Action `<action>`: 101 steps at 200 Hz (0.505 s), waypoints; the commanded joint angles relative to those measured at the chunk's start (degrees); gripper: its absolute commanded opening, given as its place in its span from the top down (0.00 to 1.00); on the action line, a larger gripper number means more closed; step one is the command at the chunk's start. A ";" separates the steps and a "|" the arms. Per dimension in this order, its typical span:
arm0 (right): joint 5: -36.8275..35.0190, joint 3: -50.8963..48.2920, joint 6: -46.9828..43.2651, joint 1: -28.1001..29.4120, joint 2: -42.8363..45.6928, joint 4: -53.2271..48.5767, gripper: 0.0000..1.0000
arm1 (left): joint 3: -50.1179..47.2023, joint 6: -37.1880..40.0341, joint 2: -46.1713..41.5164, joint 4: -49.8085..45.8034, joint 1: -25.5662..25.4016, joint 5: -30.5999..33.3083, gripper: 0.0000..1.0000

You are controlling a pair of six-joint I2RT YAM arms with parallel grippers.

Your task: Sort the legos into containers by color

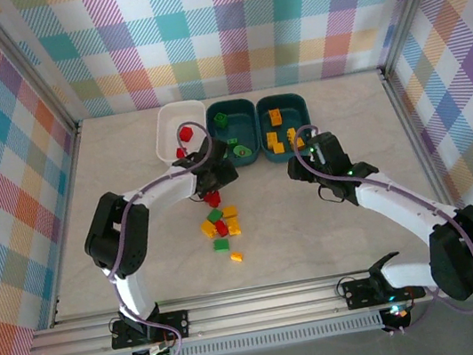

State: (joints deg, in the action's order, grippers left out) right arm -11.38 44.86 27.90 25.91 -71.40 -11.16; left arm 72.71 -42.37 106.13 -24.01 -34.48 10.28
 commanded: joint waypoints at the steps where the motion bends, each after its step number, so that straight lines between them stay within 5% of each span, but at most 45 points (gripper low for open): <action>1: -0.25 -0.66 0.66 0.25 1.07 1.94 0.34 | 0.82 5.54 -1.22 -6.94 -2.37 5.01 0.19; 47: 0.48 -0.43 0.84 0.28 0.56 1.89 0.34 | 0.42 8.51 0.51 -9.77 -5.60 8.61 0.21; 70: 0.18 -0.61 0.83 0.28 0.97 1.84 0.34 | 0.11 9.14 1.37 -8.55 -5.93 6.47 0.36; 101: 0.11 -0.66 0.84 0.28 1.06 1.85 0.34 | 1.08 9.57 2.36 -9.27 -6.36 6.94 0.39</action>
State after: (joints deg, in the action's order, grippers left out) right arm -11.33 44.66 28.10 25.91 -71.42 -10.31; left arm 72.75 -34.20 106.87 -31.44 -40.10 16.75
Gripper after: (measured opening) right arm 0.662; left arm 0.619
